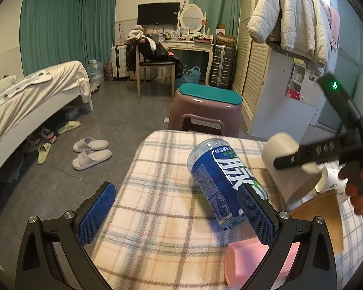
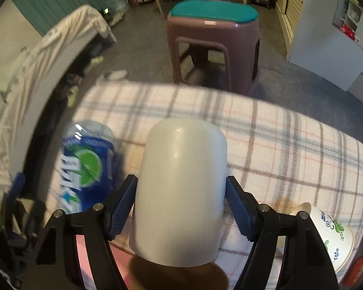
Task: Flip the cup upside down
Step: 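Lift the white cup off the tan cylinder and carry it toward the left gripper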
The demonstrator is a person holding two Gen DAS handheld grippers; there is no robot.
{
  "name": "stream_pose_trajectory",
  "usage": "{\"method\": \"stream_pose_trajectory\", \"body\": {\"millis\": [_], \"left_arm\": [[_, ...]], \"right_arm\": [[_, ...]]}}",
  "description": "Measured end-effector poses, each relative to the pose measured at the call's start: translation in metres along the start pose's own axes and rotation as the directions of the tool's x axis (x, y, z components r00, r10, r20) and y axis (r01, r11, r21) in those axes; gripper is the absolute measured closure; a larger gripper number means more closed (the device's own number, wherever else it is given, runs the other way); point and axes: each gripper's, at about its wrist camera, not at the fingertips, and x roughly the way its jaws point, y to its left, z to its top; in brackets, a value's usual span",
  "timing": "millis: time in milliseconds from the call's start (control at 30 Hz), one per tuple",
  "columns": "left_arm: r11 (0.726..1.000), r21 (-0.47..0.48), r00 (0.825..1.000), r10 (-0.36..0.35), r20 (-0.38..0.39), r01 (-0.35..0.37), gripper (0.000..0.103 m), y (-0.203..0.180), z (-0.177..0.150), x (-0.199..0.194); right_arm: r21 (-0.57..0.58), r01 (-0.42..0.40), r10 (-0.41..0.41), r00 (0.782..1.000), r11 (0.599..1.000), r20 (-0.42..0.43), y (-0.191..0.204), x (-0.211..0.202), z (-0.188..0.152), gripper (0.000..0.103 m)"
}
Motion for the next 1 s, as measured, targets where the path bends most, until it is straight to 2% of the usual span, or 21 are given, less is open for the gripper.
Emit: {"method": "stream_pose_trajectory", "body": {"millis": [233, 367, 533, 700, 800, 900, 1000], "left_arm": [[1.0, 0.012, 0.998, 0.001, 0.056, -0.002, 0.0, -0.01, 0.007, -0.04], [1.0, 0.023, 0.996, -0.016, 0.084, 0.014, 0.0, -0.02, 0.009, -0.066], [0.998, 0.036, 0.993, -0.047, 0.105, 0.044, 0.0, -0.036, 0.0, -0.098], [0.997, 0.043, 0.993, -0.067, 0.1, 0.063, 0.0, -0.05, -0.014, -0.119], [0.997, 0.051, 0.993, -0.07, 0.094, 0.065, 0.0, -0.059, -0.024, -0.126], [0.996, 0.058, 0.994, -0.07, 0.082, 0.065, 0.0, -0.069, -0.04, -0.131], [0.996, 0.066, 0.996, -0.067, 0.051, 0.063, 0.0, -0.076, -0.054, -0.129]], "right_arm": [[-0.022, -0.007, 0.011, 0.981, 1.0, 0.192, 0.015, -0.099, -0.004, 0.03], [-0.017, -0.001, 0.004, 0.972, 1.0, 0.233, 0.011, -0.142, -0.031, 0.03], [0.022, 0.031, -0.035, 0.975, 0.999, 0.221, -0.006, -0.169, -0.086, 0.03], [0.085, 0.042, -0.056, 0.983, 0.996, 0.175, -0.031, -0.165, -0.147, 0.03], [0.122, 0.025, -0.044, 0.987, 0.992, 0.155, -0.043, -0.153, -0.177, 0.03], [0.143, 0.042, -0.061, 0.989, 0.989, 0.135, -0.054, -0.134, -0.208, 0.03], [0.147, 0.039, -0.057, 0.991, 0.988, 0.122, -0.056, -0.12, -0.222, 0.03]]}}
